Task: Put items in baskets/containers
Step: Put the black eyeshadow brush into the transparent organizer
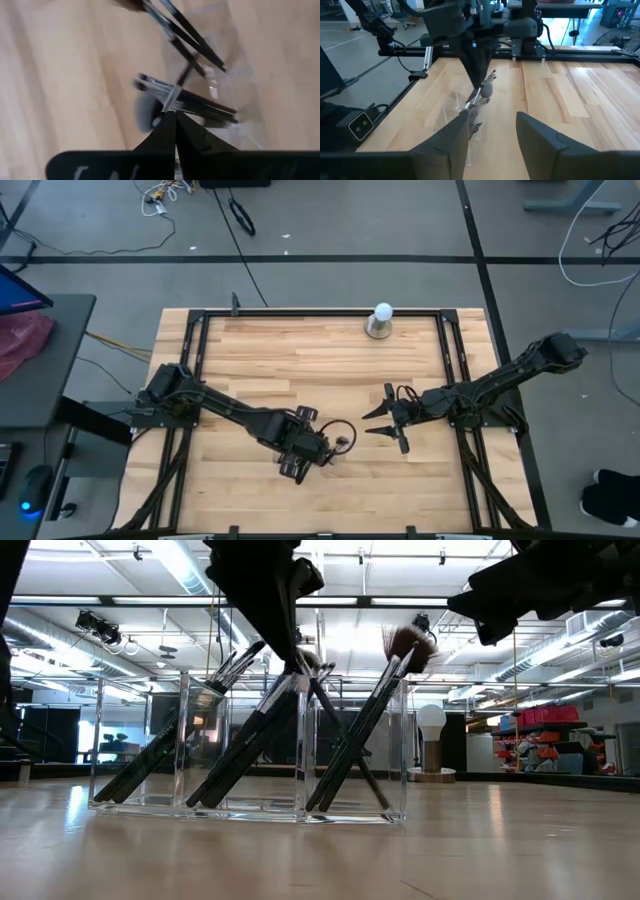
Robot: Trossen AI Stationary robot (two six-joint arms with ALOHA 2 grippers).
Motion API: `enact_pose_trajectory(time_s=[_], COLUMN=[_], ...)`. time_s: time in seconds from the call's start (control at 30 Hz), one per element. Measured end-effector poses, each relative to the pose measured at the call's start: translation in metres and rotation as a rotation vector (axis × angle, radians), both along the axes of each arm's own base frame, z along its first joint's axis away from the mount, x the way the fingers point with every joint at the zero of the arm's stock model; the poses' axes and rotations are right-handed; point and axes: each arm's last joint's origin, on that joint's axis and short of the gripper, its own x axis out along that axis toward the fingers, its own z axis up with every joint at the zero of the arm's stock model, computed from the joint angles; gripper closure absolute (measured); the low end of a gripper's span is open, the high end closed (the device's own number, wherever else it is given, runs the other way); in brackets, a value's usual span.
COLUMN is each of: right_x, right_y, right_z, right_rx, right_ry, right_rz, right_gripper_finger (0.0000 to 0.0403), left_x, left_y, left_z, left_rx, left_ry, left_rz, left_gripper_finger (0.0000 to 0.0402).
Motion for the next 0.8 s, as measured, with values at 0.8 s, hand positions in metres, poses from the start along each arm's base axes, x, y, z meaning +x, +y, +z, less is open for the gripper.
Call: enact_pose_trajectory(time_s=[0.8], right_x=[0.0], right_y=[0.0], right_z=[0.0], right_rx=[-0.002], right_ry=[0.002], right_rz=[-0.002], right_gripper_finger=[0.0236], left_x=[0.004], left_y=[0.002], left_z=[0.028], left_rx=[0.289], left_ry=[-0.207], left_rz=[0.118], left_gripper_finger=[0.0398])
